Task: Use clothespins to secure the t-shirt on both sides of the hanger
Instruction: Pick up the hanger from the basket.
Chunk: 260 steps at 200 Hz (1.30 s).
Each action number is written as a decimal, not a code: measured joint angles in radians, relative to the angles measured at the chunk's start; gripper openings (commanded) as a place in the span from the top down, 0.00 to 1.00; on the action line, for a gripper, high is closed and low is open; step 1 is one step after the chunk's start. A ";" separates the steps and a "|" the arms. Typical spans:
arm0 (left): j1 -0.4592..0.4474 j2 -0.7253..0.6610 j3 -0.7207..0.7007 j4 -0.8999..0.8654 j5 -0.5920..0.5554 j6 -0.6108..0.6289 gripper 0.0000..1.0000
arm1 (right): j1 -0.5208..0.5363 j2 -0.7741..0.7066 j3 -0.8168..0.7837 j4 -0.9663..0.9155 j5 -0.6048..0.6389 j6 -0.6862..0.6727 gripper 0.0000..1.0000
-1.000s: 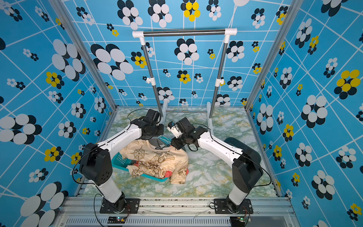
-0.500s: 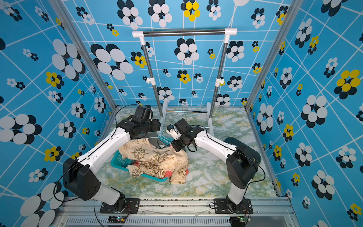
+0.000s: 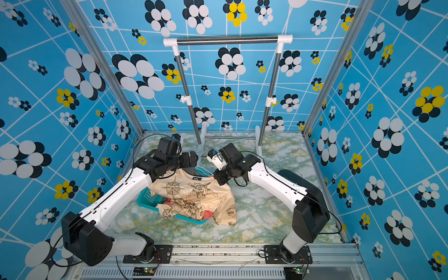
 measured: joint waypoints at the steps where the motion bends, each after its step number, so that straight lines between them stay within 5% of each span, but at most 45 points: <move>1: -0.001 0.000 0.000 0.002 0.003 0.000 0.00 | 0.000 -0.002 0.000 0.000 0.000 0.000 1.00; 86: -0.071 0.025 0.016 0.041 0.051 0.001 0.00 | 0.003 -0.046 0.011 -0.027 0.237 0.026 1.00; 119: -0.071 0.023 0.016 0.049 0.056 0.002 0.12 | -0.013 -0.079 0.013 -0.027 0.312 0.046 1.00; 160: -0.071 -0.014 0.016 0.056 0.055 0.004 0.05 | -0.033 -0.079 0.036 -0.031 0.292 0.056 1.00; 204: -0.071 -0.018 0.061 0.055 0.056 0.020 0.03 | 0.008 -0.080 0.036 -0.026 0.133 0.013 1.00; 227: -0.071 -0.017 0.080 0.055 0.055 0.031 0.17 | 0.045 -0.080 0.035 -0.024 0.062 -0.003 1.00; 260: -0.071 0.016 0.111 0.051 0.056 0.050 0.72 | 0.049 -0.083 0.036 -0.022 0.003 -0.005 1.00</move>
